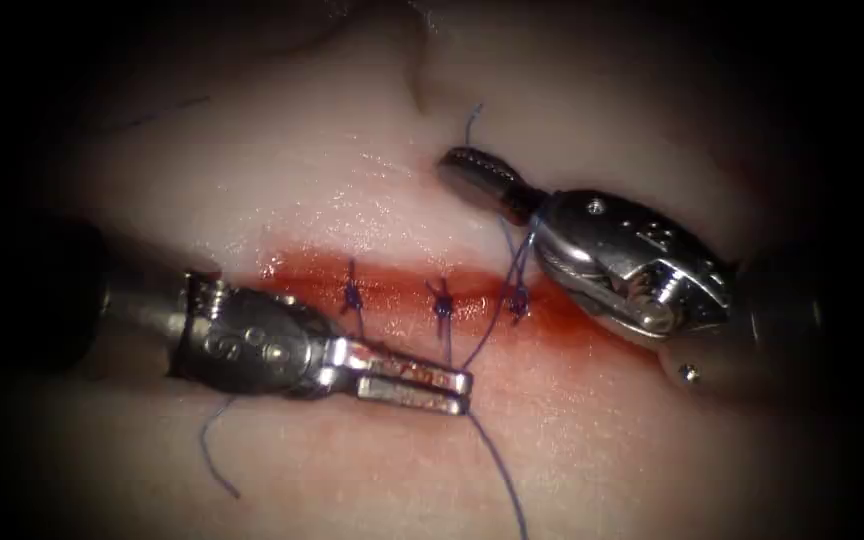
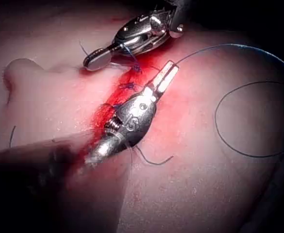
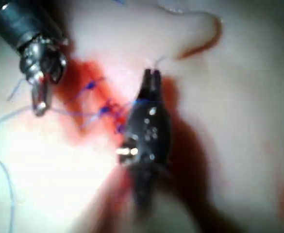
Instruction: Wound Closure
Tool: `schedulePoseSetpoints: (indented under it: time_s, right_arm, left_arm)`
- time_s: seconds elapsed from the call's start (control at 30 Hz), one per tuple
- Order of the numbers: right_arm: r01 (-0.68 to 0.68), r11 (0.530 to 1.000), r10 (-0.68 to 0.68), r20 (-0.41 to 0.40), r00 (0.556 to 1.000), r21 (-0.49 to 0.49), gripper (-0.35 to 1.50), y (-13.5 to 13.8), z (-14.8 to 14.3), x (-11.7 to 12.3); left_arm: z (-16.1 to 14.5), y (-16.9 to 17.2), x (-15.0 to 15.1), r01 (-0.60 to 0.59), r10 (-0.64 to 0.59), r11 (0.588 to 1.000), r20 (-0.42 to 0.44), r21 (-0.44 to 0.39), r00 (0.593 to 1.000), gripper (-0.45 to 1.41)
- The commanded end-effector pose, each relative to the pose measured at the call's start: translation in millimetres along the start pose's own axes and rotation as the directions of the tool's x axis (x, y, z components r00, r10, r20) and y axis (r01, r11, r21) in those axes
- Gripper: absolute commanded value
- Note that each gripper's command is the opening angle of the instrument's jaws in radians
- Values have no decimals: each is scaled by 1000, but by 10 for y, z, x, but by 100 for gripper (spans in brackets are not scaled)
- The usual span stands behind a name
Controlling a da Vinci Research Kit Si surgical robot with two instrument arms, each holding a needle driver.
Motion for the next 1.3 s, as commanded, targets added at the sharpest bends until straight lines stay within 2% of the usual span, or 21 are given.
schedulePoseSetpoints:
  time_s: [0.03, 0.33, 0.47, 0.63, 0.77, 1.0, 1.3]
  right_arm:
    - [0, 1000, 0, -3, 1000, 4, -35, -4, 2, -8]
    - [26, 999, -25, -15, 1000, 29, -35, 0, -35, -3]
    - [48, 998, -47, -18, 999, 34, -35, -8, -54, -6]
    - [71, 997, -70, -24, 997, 38, -35, -24, -67, -12]
    - [77, 997, -76, -33, 997, 8, -35, -35, -78, -18]
    - [70, 995, -73, -48, 996, -71, -35, -46, -90, -33]
    - [81, 995, -82, -21, 996, -56, -35, -61, -99, -53]
  left_arm:
    - [4, 5, -8, 4, -4, 1000, -2, 1, 1000, -45]
    - [-3, -3, -1, 24, -24, 1000, 3, 8, 1000, -45]
    - [-22, -19, 14, 39, -39, 998, 11, 47, 999, -45]
    - [-45, -40, 19, 41, -46, 997, 66, 72, 997, -45]
    - [-63, -84, 9, 50, -61, 992, 98, 113, 993, -45]
    - [-64, -131, -6, 66, -85, 986, 119, 155, 989, -45]
    - [-62, -193, -20, 82, -103, 981, 115, 177, 988, -45]
